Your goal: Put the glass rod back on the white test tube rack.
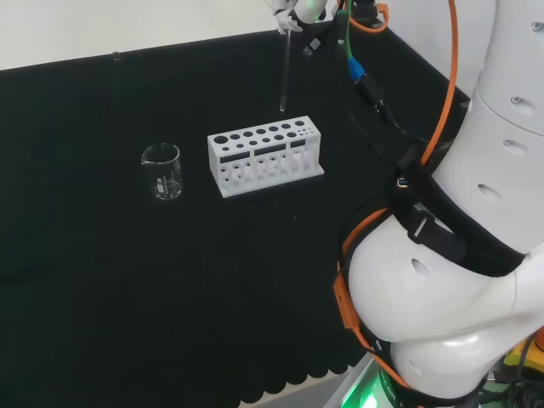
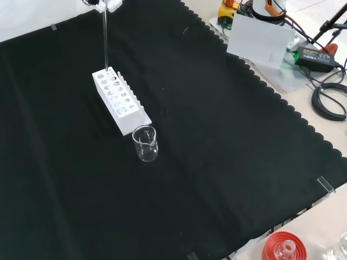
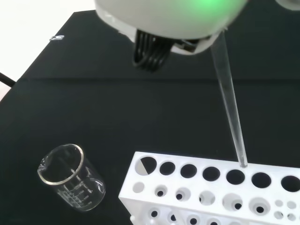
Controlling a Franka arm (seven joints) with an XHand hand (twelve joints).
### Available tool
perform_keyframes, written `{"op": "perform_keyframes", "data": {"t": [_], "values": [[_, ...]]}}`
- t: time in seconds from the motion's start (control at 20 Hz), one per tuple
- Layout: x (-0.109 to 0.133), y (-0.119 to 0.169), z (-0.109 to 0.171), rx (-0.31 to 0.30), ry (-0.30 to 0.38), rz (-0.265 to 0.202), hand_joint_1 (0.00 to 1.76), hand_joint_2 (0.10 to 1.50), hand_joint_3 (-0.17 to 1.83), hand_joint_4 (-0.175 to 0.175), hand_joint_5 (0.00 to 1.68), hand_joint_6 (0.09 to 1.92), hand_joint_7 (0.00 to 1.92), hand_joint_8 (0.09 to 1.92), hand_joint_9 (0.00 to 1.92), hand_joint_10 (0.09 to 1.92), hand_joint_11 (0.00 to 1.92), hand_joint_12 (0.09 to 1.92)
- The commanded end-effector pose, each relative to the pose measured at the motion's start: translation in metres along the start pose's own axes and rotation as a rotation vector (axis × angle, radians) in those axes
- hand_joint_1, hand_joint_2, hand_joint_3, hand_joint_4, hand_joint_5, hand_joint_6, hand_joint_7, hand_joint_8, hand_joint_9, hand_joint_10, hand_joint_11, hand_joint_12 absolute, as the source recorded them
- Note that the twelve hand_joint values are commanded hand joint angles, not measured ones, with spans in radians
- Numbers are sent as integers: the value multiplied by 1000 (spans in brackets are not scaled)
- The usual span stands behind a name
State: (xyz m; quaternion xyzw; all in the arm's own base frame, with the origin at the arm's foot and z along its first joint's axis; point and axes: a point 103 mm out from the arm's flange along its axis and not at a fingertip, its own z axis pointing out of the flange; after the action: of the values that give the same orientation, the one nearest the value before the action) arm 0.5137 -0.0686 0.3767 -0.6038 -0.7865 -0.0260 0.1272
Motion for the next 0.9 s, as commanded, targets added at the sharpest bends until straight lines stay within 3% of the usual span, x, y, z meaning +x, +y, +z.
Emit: {"op": "perform_keyframes", "data": {"t": [0.05,0.6,0.9], "values": [[-3,-18,-8,-11,-11,22,1324,568,892,-175,1112,848,1310,947,1693,566,1611,747],[-8,-46,-8,-13,-19,62,1324,567,893,-175,1114,846,1312,945,1693,565,1611,746],[-7,-50,-6,-14,-18,61,1324,566,894,-175,1115,845,1313,943,1693,564,1611,746]]}}
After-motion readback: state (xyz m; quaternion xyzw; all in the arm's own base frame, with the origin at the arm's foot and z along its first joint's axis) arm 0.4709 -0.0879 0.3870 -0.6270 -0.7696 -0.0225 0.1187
